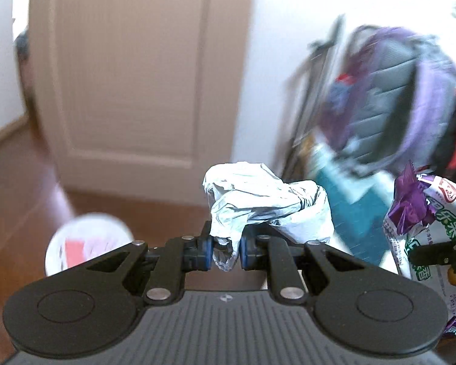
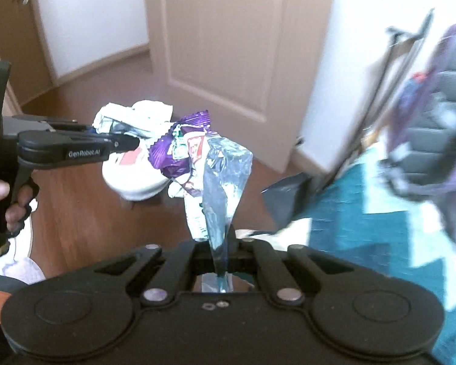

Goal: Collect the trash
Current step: 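Carry the tissue and snack bag with both tools to the teal bin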

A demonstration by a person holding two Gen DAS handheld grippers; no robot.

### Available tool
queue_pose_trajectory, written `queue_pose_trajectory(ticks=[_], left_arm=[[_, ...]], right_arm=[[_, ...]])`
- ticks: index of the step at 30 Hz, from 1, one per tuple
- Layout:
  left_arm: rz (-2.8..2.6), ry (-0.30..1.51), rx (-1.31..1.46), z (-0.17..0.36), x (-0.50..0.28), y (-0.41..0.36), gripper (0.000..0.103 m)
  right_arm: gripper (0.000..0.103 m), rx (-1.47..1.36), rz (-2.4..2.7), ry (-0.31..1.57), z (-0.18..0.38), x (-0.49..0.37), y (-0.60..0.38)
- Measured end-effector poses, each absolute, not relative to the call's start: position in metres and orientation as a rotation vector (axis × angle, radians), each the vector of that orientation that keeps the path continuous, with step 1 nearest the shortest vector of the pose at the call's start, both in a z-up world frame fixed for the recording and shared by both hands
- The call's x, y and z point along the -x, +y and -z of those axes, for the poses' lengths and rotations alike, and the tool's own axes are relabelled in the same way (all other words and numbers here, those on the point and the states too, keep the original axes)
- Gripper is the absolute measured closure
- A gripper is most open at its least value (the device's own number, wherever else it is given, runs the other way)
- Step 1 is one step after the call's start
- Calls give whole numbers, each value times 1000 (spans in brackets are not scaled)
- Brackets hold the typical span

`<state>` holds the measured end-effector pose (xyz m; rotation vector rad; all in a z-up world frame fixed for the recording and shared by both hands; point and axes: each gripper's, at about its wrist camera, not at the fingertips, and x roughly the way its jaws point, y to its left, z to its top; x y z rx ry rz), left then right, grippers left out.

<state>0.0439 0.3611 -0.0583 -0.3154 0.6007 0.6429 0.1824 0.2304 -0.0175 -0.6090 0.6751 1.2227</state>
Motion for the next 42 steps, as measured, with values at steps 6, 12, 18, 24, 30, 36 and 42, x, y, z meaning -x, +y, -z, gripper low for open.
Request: queue_pose_trajectory(ticks=[6, 12, 18, 24, 30, 36, 42], left_arm=[[-491, 543, 186, -22, -69, 281, 87], [-285, 530, 145, -69, -103, 192, 87], [-85, 522, 93, -99, -148, 89, 87], [97, 507, 48, -128, -180, -10, 87], [243, 487, 5, -156, -211, -99, 87], [368, 484, -46, -177, -240, -182, 87], [455, 493, -110, -183, -263, -258, 87]], right_arm=[[102, 535, -1114, 617, -36, -182, 128], [102, 473, -994, 607, -82, -183, 22], [102, 391, -846, 600, -121, -183, -89], [102, 314, -672, 548, -150, -198, -185], [102, 237, -500, 538, -172, -218, -275], [102, 196, -338, 517, -187, -236, -358], [102, 145, -225, 511, -190, -260, -422]])
